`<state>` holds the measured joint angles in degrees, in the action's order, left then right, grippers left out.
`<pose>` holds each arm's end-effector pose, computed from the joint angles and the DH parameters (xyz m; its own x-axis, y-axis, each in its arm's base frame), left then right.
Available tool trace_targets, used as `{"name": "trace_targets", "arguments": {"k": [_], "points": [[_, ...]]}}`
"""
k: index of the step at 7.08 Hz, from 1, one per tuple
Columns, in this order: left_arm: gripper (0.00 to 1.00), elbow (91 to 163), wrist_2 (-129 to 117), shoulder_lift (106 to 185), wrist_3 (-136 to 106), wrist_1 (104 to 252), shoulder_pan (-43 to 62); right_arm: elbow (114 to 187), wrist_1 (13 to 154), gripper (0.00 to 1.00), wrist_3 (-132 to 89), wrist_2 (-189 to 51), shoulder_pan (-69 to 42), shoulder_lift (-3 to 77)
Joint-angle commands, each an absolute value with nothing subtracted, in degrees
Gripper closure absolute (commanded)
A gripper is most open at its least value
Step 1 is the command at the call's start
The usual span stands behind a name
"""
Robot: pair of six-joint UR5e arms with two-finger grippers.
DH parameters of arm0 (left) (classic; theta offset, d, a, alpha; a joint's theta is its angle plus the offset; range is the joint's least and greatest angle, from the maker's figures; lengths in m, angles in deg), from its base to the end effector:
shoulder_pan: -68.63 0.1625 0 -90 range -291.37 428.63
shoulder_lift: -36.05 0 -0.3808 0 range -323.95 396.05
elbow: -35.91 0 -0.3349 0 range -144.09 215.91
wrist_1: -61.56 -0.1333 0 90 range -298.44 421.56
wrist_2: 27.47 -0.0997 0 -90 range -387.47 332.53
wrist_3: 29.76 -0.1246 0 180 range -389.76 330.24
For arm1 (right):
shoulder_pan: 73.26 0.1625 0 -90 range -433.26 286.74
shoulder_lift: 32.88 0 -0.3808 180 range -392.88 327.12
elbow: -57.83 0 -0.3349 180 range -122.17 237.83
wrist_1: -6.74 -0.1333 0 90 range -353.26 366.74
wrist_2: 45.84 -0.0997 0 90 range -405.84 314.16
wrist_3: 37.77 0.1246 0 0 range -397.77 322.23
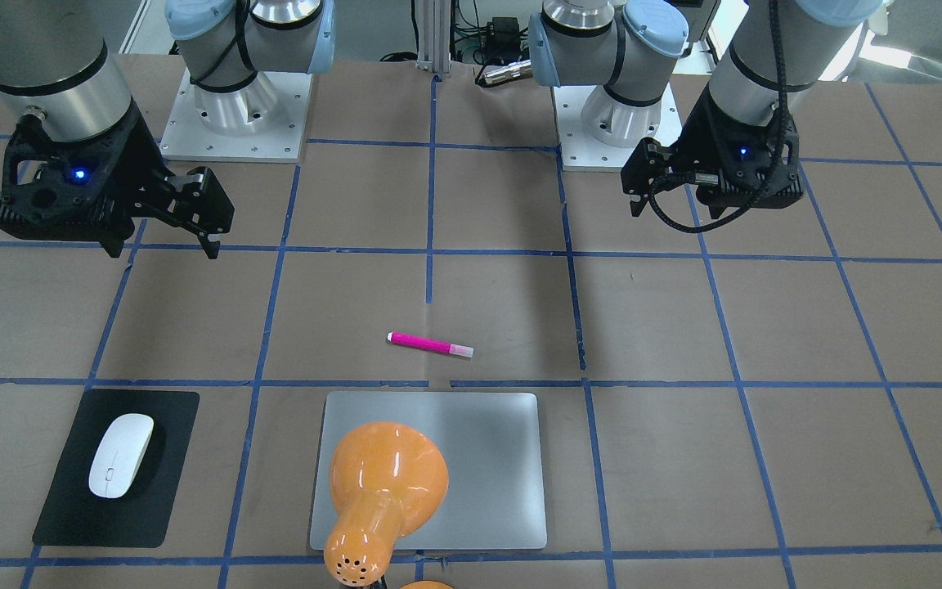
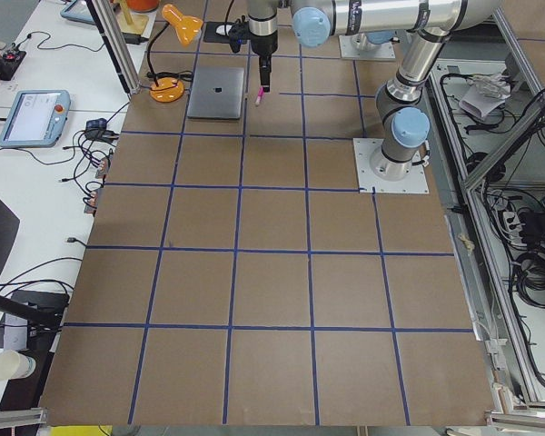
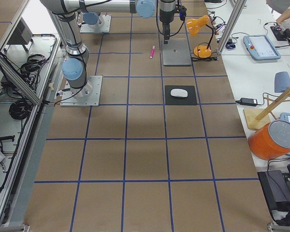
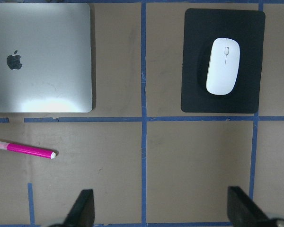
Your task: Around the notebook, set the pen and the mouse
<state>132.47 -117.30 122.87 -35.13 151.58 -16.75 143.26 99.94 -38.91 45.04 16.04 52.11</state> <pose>-0.1006 -0.4148 0.3927 -0.9999 0.0128 0.0085 0.0132 0.9982 0.0588 0.1256 -0.4753 0.4196 -0.9998 -0.0069 0.0163 -0.0077 0.9988 -0.0478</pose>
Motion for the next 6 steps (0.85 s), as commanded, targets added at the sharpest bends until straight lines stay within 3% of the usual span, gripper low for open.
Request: {"name": "trace_targets", "arguments": {"k": [1, 6], "points": [[0.00, 132.5, -117.3, 123.3, -35.1, 151.7, -17.4, 143.3, 99.9, 0.00, -38.8, 45.0, 16.0, 52.1], [0.00, 132.5, -117.4, 123.1, -36.0, 151.7, -17.3, 143.3, 100.0, 0.00, -38.9, 45.0, 16.0, 52.0]]}}
